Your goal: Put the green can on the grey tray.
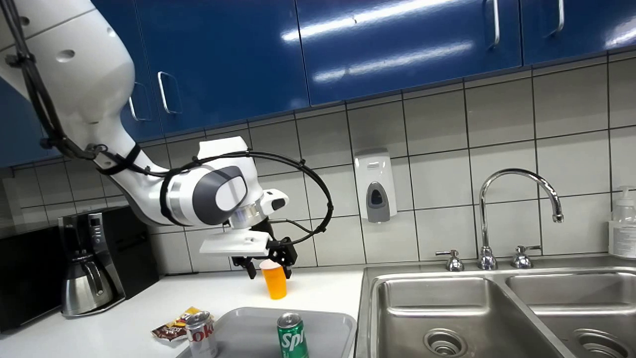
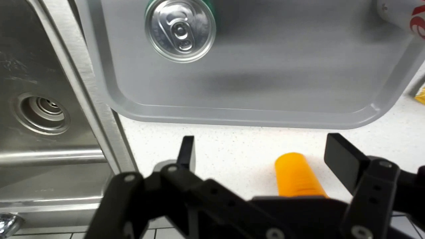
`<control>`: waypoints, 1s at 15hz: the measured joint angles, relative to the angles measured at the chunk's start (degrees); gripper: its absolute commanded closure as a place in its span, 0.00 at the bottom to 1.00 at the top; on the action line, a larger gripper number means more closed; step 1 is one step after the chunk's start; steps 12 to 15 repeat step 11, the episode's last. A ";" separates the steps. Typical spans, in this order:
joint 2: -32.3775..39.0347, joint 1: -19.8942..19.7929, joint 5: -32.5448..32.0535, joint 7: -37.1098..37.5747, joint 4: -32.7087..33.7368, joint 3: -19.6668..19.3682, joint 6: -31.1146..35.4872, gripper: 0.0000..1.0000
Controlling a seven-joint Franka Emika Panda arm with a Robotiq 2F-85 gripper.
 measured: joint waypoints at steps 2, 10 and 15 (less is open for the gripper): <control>-2.75 0.92 0.17 -0.85 -1.68 -0.22 0.00 0.00; -13.30 3.16 0.18 -1.30 -8.06 -0.91 -0.26 0.00; -13.45 3.18 0.18 -1.30 -8.07 -0.96 -0.29 0.00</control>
